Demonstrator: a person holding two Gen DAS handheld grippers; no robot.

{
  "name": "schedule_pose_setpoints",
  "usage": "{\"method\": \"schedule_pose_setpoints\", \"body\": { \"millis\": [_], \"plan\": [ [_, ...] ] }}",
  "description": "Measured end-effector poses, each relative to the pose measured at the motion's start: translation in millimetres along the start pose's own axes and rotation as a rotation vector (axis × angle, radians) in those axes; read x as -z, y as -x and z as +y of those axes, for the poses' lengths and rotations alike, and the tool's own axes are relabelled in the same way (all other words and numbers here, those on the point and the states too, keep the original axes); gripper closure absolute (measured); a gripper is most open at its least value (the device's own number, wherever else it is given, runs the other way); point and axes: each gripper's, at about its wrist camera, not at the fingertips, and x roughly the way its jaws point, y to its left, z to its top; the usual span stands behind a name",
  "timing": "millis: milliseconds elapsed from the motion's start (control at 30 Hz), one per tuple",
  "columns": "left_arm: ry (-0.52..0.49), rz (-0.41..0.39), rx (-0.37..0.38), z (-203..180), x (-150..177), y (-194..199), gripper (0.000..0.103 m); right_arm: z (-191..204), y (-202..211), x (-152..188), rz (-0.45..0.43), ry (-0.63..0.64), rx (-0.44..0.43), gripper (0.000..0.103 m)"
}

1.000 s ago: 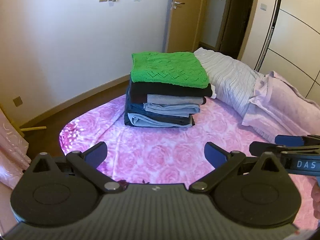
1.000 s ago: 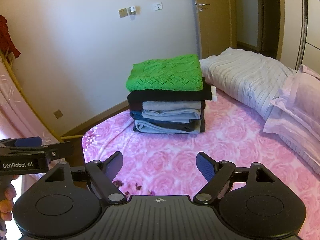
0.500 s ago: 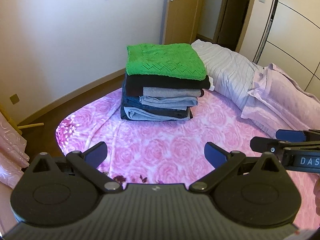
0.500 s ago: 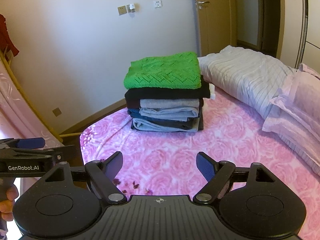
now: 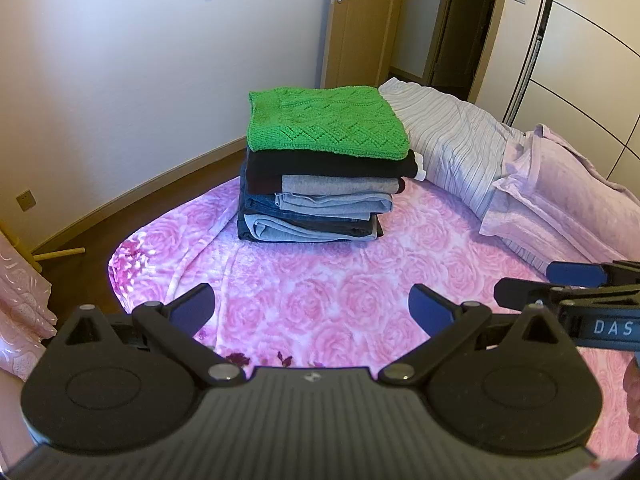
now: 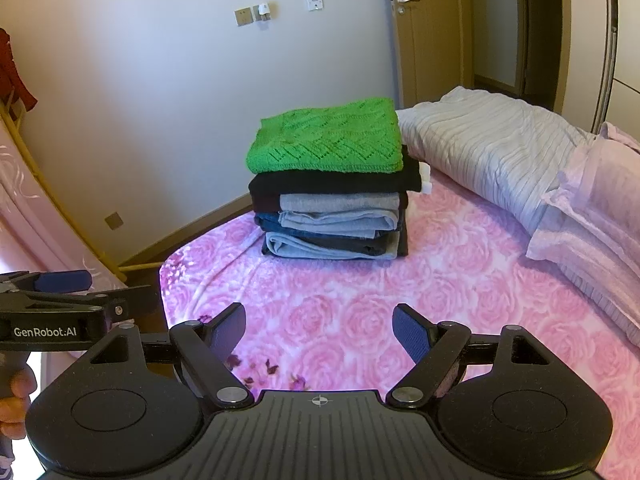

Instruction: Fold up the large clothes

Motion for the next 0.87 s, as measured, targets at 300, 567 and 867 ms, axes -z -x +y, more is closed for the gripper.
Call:
{"method": "schedule_pose_setpoints", "body": {
  "millis": [300,567,867],
  "plan": [
    [-0.001,0.000,-0.001,0.1,-0.4,1.0,0.001,1.2,-0.5,1.1,0.003,0.002,-0.006,0.025],
    [-0.006,-0.002,0.002,0.7,0.0,3.9,0.001,1.0,0.4,2.0,0.002,0.001,-0.007,0.025],
    [-0.011,-0.010,-0.003,0.9,2.6,8.8,0.001,4.7,4.9,7.6,-0.003,0.003,-0.009,0.025]
  ]
}}
